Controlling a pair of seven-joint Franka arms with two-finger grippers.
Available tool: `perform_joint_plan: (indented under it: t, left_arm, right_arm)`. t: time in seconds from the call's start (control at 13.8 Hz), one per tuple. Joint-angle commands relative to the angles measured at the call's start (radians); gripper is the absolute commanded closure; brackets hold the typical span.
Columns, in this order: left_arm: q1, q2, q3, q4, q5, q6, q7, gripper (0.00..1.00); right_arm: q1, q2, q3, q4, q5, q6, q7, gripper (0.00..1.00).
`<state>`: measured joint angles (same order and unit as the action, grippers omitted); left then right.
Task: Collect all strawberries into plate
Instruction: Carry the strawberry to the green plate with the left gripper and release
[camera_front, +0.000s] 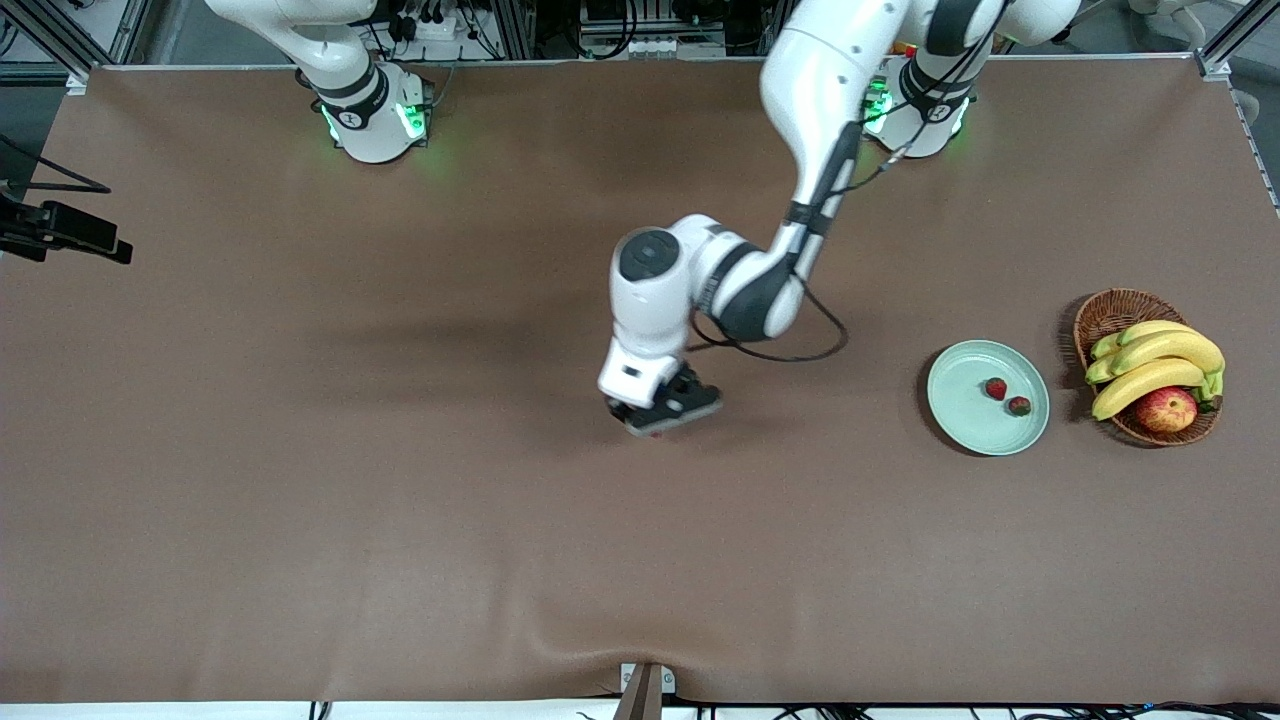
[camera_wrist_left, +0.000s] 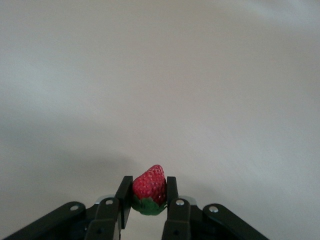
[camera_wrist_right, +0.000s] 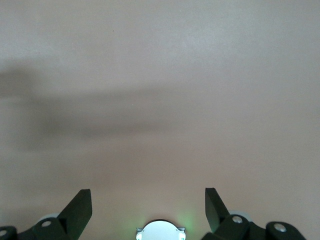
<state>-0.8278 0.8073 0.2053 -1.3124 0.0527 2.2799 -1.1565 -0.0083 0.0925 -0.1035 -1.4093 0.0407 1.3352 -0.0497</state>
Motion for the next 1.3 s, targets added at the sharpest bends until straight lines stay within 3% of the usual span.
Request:
perform_joint_plan:
  t: [0.0,0.29,0.72,0.94,1.23]
  left_arm:
    - [0.113,-0.075,-0.029,-0.056,-0.020,-0.077,0.012,1.00]
    - [0.271,-0.177,-0.029,-0.209,-0.030,-0.112,0.052,1.00]
    - [0.456,-0.309,-0.029,-0.458,-0.030,-0.111,0.427,1.00]
    - [0.532,-0.342,-0.029,-0.527,-0.030,-0.111,0.556,1.00]
    - [0.564,-0.283,-0.029,-0.538,-0.030,-0.111,0.665,1.00]
  right_arm:
    - [-0.013,0.000,0.008,0.003,0.018,-0.002,0.013,0.00]
    - [-0.021,0.003,0.007,0.003,0.018,0.001,0.008,0.00]
    - [-0.019,0.003,0.005,0.003,0.010,0.015,0.010,0.00]
    - [-0.009,0.003,0.008,0.003,0.016,0.015,0.013,0.00]
    - [-0.016,0.001,0.008,0.004,0.011,0.015,0.011,0.00]
